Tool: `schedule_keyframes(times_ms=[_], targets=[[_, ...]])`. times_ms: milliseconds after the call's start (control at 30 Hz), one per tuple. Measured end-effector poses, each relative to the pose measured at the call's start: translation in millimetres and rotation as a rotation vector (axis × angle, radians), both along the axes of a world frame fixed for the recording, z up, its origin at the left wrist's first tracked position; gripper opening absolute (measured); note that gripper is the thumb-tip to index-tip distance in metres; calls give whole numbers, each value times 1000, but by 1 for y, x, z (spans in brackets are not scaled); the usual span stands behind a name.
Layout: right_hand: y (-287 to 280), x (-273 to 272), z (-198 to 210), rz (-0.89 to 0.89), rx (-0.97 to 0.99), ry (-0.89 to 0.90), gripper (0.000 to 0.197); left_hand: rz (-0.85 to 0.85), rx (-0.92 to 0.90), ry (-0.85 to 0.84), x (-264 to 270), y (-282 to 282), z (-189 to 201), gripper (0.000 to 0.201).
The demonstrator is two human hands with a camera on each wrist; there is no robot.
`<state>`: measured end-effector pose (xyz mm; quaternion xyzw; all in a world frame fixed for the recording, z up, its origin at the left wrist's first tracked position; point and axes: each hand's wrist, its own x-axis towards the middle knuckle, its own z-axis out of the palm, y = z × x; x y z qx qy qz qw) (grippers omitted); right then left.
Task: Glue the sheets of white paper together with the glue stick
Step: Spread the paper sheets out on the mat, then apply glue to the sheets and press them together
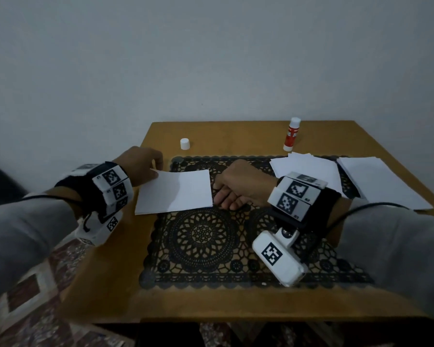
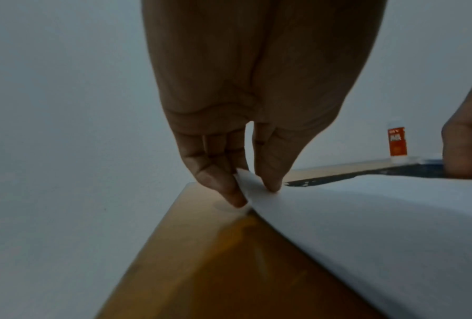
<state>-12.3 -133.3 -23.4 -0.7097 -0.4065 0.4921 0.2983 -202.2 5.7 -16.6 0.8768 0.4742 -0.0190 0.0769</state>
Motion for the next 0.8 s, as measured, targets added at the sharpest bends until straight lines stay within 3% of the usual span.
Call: schedule_keyframes(times_ms=[167,300,467,700,800], targets=[[-23,21,6,-3,60,-11,19,-24,108,107,4,-11,-4,28],[-49,47,9,63,251,-296,17,-192,21,102,15,-50,1,43],[-78,97,11,-42,374,-515,18,-246,-201,556,26,-94,-4,67],[-111,177,14,-128,465,-908,20,-224,-280,556,27,-94,2,65],[-114,194,8,-149,473,-984,24,-203,-254,520,38,-98,8,64]])
